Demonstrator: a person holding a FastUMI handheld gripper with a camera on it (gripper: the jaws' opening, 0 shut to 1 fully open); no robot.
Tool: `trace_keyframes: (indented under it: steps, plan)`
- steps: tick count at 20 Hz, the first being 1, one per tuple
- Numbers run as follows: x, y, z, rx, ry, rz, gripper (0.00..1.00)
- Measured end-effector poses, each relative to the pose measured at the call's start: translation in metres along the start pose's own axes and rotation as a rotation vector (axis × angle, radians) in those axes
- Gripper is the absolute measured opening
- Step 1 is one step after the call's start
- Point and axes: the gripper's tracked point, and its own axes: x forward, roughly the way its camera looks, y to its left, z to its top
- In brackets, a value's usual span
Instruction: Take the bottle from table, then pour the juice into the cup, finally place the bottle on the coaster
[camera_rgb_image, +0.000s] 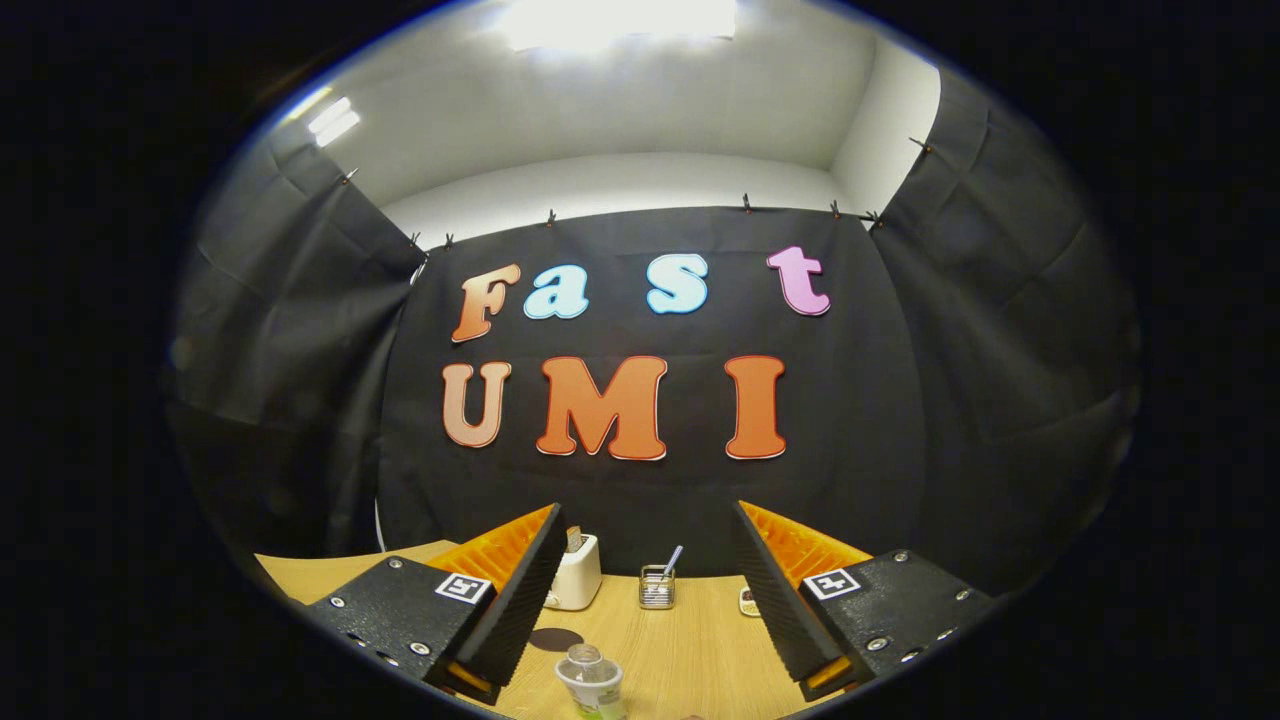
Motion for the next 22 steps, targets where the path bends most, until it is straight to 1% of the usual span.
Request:
trace_keyframes:
  steps: [5,16,22]
  plan:
    - [0.001,0.005,-0.044,0.028,0.058,0.022,0.98]
    - [-0.013,0.033,-0.153,0.103,0.224,0.117,0.98]
    - [-0.017,0.037,-0.200,0.061,0.298,0.102,0.98]
